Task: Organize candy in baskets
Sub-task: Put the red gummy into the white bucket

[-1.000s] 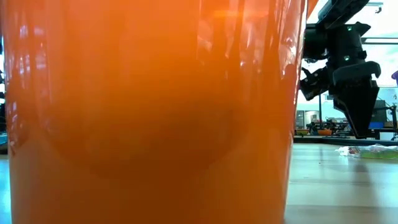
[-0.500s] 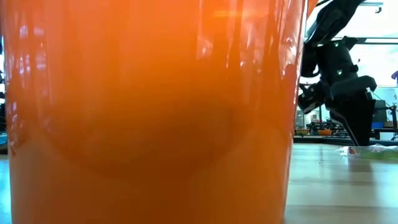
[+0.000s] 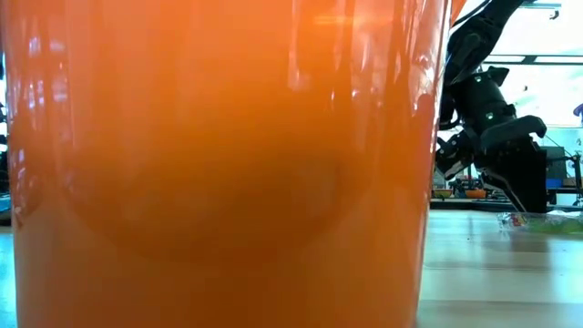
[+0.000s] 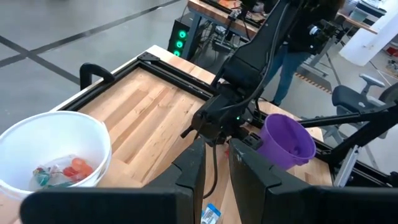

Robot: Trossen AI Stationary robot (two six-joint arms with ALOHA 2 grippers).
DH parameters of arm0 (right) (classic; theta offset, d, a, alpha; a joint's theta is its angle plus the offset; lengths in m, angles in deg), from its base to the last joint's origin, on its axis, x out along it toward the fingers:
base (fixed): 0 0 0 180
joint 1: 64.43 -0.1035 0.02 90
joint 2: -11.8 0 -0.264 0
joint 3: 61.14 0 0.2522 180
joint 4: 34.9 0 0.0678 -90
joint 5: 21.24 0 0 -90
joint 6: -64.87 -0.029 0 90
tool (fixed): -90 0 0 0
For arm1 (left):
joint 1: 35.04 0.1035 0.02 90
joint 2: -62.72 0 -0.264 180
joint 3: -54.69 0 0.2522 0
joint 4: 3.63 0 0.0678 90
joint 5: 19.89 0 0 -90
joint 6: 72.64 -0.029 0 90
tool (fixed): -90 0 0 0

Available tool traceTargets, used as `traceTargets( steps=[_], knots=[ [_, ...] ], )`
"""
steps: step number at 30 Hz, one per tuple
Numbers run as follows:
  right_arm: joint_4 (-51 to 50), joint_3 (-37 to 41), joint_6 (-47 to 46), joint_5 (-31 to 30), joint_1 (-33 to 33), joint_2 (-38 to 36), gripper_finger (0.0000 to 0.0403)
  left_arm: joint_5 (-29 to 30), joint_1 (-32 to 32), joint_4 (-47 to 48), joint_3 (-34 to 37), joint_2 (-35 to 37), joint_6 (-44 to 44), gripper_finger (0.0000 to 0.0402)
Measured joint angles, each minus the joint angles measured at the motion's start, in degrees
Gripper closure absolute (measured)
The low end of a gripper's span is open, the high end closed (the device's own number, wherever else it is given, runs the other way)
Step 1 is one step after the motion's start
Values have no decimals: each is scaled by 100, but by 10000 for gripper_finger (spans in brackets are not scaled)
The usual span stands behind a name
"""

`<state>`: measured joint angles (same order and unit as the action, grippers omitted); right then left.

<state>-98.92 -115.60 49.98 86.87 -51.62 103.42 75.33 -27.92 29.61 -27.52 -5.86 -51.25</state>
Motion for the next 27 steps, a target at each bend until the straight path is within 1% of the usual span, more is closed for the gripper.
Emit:
traceTargets(
  steps=[3,7,8,12,15,17,23,27],
  knots=[
    [4,-8,41,-9,45,7,312,15,0,2,0,0,0,346],
    [53,-11,98,33,51,11,385,21,0,1,0,0,2,346],
    [57,-11,132,62,51,11,393,21,0,0,0,0,2,346],
    [55,-11,92,178,101,14,387,21,-2,0,0,0,17,346],
    [4,-10,101,200,173,-37,398,19,-2,0,0,0,96,346],
    [-50,-32,101,193,231,-110,398,19,-2,2,0,0,104,346],
    [-198,-297,74,110,377,-425,401,19,-4,15,0,0,111,346],
    [-424,-634,39,135,424,-619,402,17,-4,15,0,0,110,346]
  ],
)
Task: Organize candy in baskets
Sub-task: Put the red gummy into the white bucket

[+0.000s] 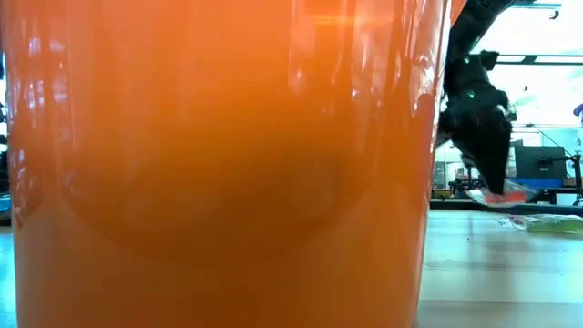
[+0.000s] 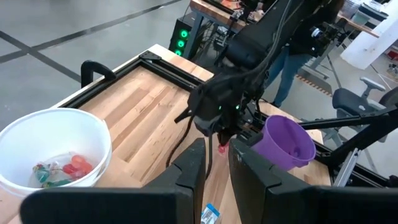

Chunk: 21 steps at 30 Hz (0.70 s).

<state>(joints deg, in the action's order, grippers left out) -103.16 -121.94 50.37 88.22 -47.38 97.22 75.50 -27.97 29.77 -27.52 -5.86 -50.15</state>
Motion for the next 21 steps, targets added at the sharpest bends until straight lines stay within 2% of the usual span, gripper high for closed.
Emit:
traceTargets(
  steps=[5,14,21],
  knots=[
    [-245,-622,0,-114,34,-178,402,0,2,0,0,0,-3,346],
    [-748,-2064,284,-1300,41,-227,403,-2,2,15,0,0,-4,346],
    [-933,-2892,662,-1917,164,-227,403,220,2,20,0,0,49,346]
  ],
)
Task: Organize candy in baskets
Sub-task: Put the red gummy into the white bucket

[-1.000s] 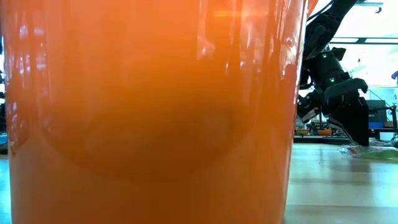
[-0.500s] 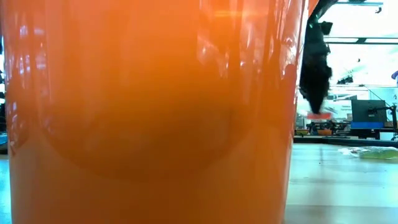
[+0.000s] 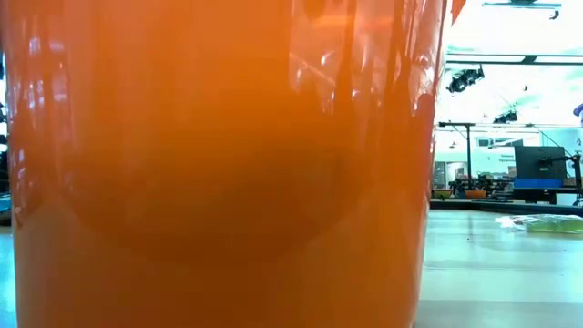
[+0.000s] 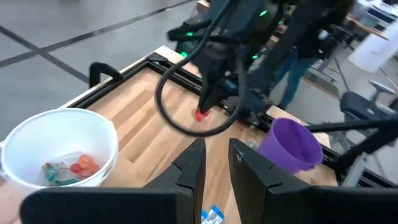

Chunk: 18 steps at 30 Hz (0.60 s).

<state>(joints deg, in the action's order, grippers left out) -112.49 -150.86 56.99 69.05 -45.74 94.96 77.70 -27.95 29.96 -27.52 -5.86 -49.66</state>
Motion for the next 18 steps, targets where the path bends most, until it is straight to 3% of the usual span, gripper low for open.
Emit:
traceTargets(
  steps=[9,18],
  knots=[
    [-20,-350,906,-755,418,0,403,1115,3,-3,0,0,-15,346],
    [668,-350,1452,-689,1097,21,403,2470,20,-231,0,0,-372,346]
  ],
)
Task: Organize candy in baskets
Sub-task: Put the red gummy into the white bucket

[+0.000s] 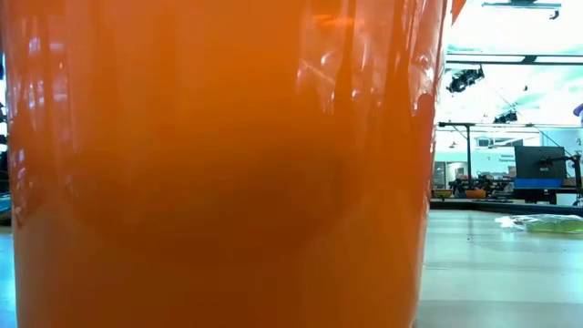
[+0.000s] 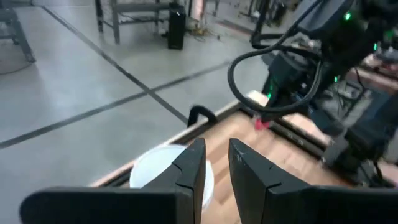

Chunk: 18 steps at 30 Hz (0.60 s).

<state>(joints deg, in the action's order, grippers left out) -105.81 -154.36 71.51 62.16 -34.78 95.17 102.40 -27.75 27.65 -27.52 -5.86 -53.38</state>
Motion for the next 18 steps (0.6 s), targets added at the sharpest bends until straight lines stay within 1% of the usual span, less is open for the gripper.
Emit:
traceTargets(
  steps=[4,8,18],
  knots=[
    [454,-2,133,435,190,153,403,3,73,-240,2,0,16,346],
    [883,-1,133,725,155,478,403,4,156,-424,2,0,12,346],
    [2411,2,95,763,26,1178,403,-4,247,-591,2,2,12,346]
  ],
)
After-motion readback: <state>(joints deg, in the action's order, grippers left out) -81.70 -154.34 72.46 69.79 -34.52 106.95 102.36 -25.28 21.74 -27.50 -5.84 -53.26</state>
